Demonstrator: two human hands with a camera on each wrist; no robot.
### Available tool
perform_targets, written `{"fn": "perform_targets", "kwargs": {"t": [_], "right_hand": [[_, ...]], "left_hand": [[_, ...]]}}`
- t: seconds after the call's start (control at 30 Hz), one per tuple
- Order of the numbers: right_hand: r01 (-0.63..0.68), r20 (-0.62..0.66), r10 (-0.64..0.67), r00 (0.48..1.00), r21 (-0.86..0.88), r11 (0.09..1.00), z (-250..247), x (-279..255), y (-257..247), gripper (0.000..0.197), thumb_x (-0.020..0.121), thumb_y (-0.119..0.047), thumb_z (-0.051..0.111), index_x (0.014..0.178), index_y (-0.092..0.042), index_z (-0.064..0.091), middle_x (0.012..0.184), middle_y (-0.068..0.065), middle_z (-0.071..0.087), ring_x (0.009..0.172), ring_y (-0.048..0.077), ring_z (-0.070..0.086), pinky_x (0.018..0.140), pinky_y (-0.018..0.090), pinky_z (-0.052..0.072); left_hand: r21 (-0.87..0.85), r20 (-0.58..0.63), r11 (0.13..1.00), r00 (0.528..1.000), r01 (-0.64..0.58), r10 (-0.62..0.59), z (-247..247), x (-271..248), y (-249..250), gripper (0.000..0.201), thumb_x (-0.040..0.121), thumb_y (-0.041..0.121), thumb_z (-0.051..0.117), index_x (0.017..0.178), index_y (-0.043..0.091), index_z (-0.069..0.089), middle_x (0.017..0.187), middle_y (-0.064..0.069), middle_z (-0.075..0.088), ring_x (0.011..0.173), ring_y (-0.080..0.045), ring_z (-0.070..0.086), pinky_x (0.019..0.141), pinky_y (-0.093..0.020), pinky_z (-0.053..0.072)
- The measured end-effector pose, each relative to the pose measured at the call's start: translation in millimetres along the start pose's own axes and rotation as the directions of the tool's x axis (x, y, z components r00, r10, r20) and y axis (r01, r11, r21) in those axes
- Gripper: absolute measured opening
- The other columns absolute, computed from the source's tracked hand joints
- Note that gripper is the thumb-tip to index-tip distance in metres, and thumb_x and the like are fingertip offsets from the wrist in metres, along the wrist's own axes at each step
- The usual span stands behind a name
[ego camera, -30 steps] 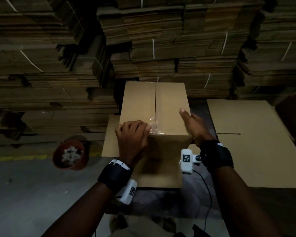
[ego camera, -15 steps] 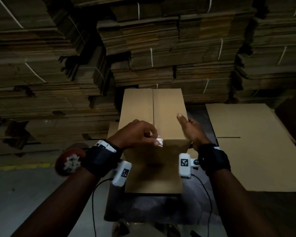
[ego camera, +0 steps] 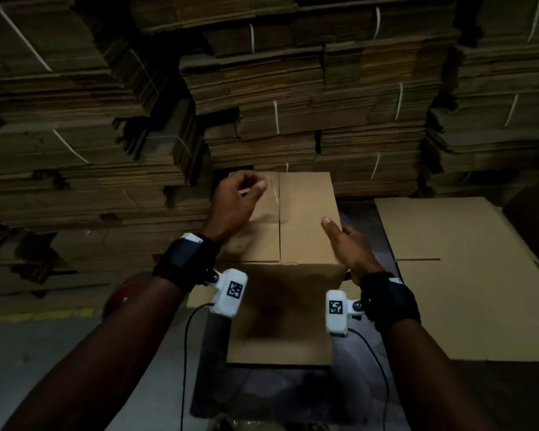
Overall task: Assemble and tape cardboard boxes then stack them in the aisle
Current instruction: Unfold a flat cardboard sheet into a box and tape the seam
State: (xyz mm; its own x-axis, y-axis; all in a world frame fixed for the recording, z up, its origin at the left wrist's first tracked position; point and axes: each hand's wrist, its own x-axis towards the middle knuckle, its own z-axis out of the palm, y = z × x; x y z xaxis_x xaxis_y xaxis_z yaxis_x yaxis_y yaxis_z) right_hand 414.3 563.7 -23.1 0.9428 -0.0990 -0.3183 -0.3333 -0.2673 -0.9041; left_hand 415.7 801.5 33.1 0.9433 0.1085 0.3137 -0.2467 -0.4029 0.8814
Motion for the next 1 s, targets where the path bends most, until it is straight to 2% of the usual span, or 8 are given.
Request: {"fn": "perform_targets", "kwargs": {"t": [0.1, 0.23, 0.37, 0.47, 0.63, 0.77, 0.87, 1.0], "right_hand": [[0.005, 0.002, -0.005, 1.0, 0.001, 1.0, 1, 3, 3, 0.034, 0.094, -0.061, 0.06, 0.094, -0.028, 0.067, 0.097, -0.002, 0.072, 0.091, 0.018, 0.065, 0.092, 0.046, 0.054], [0.007, 0.018, -0.007, 1.0, 0.019, 1.0, 0, 3, 4, 0.037, 0.094, -0.062, 0.059, 0.103, -0.028, 0.067, 0.099, -0.003, 0.071, 0.089, 0.015, 0.063, 0.083, 0.037, 0.053], [0.025, 0.02, -0.026, 0.999, 0.028, 0.999, 1, 2, 4, 0.03, 0.096, -0.059, 0.058, 0.101, -0.031, 0.065, 0.098, -0.008, 0.067, 0.087, 0.008, 0.058, 0.071, 0.03, 0.046], [0.027, 0.023, -0.027, 0.999, 0.027, 0.999, 3, 2, 4, 0.03, 0.095, -0.059, 0.058, 0.101, -0.03, 0.066, 0.097, -0.006, 0.068, 0.087, 0.01, 0.06, 0.068, 0.028, 0.046], [0.01, 0.013, -0.01, 1.0, 0.02, 1.0, 2, 4, 7, 0.035, 0.094, -0.063, 0.058, 0.103, -0.03, 0.066, 0.096, -0.006, 0.067, 0.088, 0.014, 0.061, 0.078, 0.036, 0.052], [0.028, 0.005, -0.028, 1.0, 0.013, 1.0, 1, 4, 7, 0.033, 0.095, -0.06, 0.058, 0.103, -0.03, 0.066, 0.091, -0.01, 0.065, 0.084, 0.008, 0.058, 0.071, 0.029, 0.047], [0.035, 0.006, -0.036, 0.999, 0.03, 0.999, 2, 4, 7, 0.036, 0.095, -0.059, 0.058, 0.109, -0.026, 0.066, 0.095, -0.01, 0.065, 0.087, 0.008, 0.058, 0.069, 0.028, 0.044], [0.023, 0.009, -0.023, 1.0, 0.04, 0.999, 3, 7, 9, 0.042, 0.094, -0.059, 0.061, 0.111, -0.022, 0.069, 0.1, -0.003, 0.07, 0.092, 0.013, 0.063, 0.075, 0.031, 0.05]], "left_hand": [[0.237, 0.216, 0.967, 0.976, -0.09, 0.038, 1, -2, -8, 0.011, 0.097, 0.024, 0.065, 0.104, 0.017, 0.07, 0.11, 0.001, 0.055, 0.101, -0.013, 0.055, 0.082, -0.028, 0.05], [0.408, 0.525, 0.901, 0.845, -0.147, -0.1, 4, -15, -25, 0.01, 0.098, 0.035, 0.061, 0.097, 0.03, 0.07, 0.108, 0.005, 0.054, 0.103, -0.012, 0.049, 0.085, -0.029, 0.045], [0.343, 0.491, 0.939, 0.856, -0.018, -0.163, -1, -9, -21, 0.007, 0.094, 0.024, 0.069, 0.1, 0.023, 0.067, 0.1, 0.006, 0.068, 0.091, -0.004, 0.063, 0.081, -0.03, 0.052], [0.326, 0.506, 0.942, 0.828, 0.076, -0.242, -4, 4, -21, 0.045, 0.083, 0.022, 0.081, 0.12, 0.021, 0.056, 0.092, -0.002, 0.074, 0.085, -0.01, 0.07, 0.078, -0.032, 0.057], [0.555, 0.648, 0.807, 0.713, -0.202, -0.267, 8, 24, -16, 0.029, 0.085, 0.033, 0.079, 0.108, 0.02, 0.068, 0.104, 0.009, 0.062, 0.089, -0.01, 0.061, 0.069, -0.025, 0.046], [0.458, 0.522, 0.889, 0.81, -0.001, -0.268, 12, 38, -13, 0.009, 0.096, 0.019, 0.066, 0.095, 0.01, 0.067, 0.082, -0.001, 0.07, 0.065, -0.012, 0.068, 0.051, -0.019, 0.049], [0.194, 0.323, 0.956, 0.905, 0.223, -0.276, 11, 55, -16, 0.009, 0.094, 0.012, 0.067, 0.094, 0.003, 0.064, 0.085, -0.018, 0.073, 0.073, -0.027, 0.071, 0.056, -0.029, 0.055], [0.459, 0.387, 0.888, 0.896, 0.019, -0.219, 18, 74, -31, 0.035, 0.084, 0.036, 0.08, 0.107, 0.01, 0.072, 0.105, -0.013, 0.074, 0.098, -0.03, 0.069, 0.086, -0.041, 0.057]]}}
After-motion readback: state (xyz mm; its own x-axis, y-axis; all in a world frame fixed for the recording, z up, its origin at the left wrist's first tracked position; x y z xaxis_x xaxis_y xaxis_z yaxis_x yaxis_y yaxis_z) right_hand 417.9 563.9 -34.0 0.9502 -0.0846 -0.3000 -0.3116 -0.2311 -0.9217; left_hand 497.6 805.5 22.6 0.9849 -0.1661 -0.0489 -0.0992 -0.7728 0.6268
